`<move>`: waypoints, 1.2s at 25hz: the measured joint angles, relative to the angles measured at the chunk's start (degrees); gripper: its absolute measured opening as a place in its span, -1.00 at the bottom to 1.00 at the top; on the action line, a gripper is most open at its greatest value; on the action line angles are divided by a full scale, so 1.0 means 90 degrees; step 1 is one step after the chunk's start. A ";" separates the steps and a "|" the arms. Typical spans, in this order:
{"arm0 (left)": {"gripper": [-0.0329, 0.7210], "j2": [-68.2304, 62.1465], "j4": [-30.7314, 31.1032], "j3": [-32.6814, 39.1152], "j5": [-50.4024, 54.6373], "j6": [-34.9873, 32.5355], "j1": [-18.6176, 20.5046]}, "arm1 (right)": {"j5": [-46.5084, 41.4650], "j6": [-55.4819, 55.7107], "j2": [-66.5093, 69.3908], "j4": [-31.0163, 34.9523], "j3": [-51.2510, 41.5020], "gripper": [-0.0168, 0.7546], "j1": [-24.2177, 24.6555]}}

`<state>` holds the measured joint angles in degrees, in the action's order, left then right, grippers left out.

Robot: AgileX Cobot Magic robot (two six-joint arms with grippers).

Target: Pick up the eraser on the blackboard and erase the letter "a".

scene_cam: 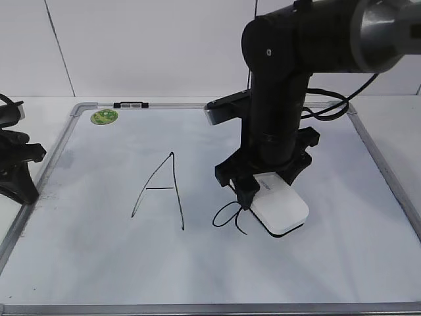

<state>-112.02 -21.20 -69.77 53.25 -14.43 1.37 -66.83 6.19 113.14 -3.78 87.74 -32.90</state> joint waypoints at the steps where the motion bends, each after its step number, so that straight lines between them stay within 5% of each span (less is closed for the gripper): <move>1: -0.83 0.0000 0.0000 0.0000 0.0000 0.0000 0.0000 | 0.0000 0.0000 0.0081 -0.0030 0.0034 0.42 -0.0018; 20: -0.84 -0.0010 -0.0057 0.0000 -0.0022 0.0000 0.0000 | 0.0273 0.0132 0.0653 -0.0200 0.0092 0.42 -0.0086; 30: -0.84 -0.0010 -0.0057 0.0000 -0.0022 0.0000 0.0011 | 0.0324 0.0141 0.0676 -0.0238 0.0117 0.42 -0.0763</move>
<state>-112.10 -21.71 -69.77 53.05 -14.43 1.47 -63.91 7.46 119.23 -5.92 88.79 -39.76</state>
